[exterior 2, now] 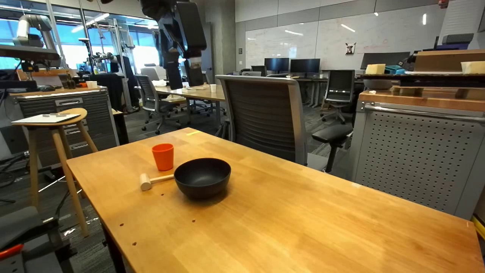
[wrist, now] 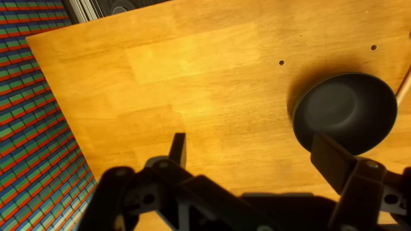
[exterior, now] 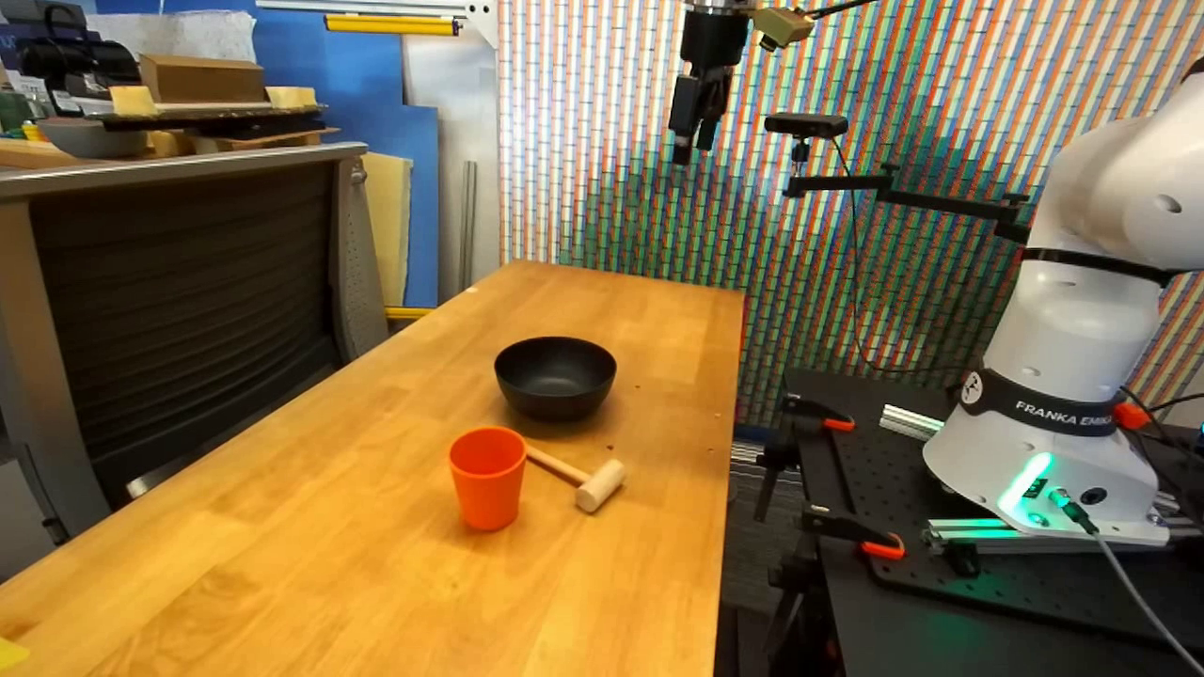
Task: Pick up the orange cup from the table and put it in black bowl.
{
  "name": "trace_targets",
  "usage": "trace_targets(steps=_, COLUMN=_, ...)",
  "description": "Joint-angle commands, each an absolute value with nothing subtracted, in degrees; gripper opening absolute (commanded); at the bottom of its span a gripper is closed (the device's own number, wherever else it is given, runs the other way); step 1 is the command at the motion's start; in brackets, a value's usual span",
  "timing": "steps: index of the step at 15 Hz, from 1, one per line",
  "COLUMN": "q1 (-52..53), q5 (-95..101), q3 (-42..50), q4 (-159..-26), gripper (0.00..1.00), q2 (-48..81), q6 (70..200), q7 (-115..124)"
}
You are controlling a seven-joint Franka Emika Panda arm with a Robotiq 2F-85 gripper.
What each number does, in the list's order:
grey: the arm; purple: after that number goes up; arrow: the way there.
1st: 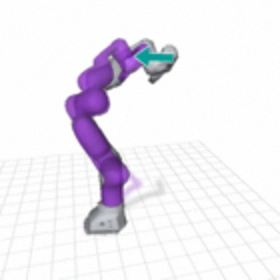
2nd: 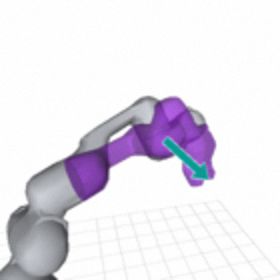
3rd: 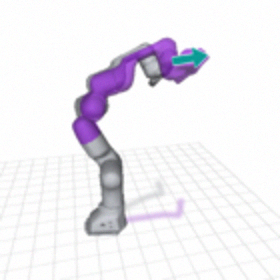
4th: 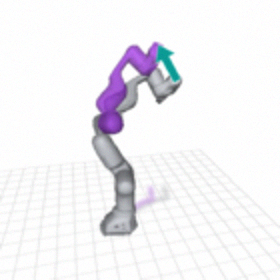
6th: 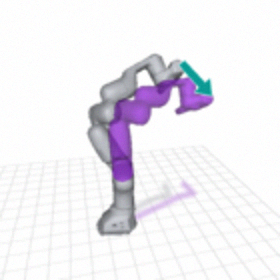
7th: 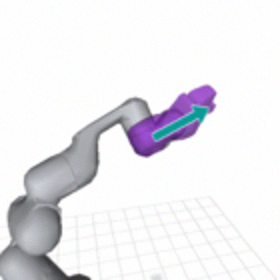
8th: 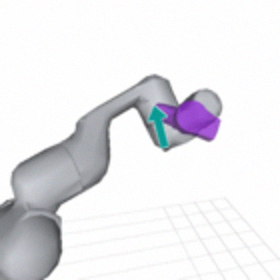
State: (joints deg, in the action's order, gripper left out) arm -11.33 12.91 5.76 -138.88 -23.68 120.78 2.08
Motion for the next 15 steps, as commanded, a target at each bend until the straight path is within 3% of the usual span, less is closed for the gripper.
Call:
trace_targets(steps=1, q1=-7.5, q5=10.0, q3=2.6, q4=-134.6, gripper=1.0, q2=-14.2, q6=122.5, q7=6.8)
trace_targets(steps=15, q1=6.7, q5=-1.3, q3=-6.4, q4=-108.6, gripper=1.0, q2=24.1, q6=125.2, q7=5.1)
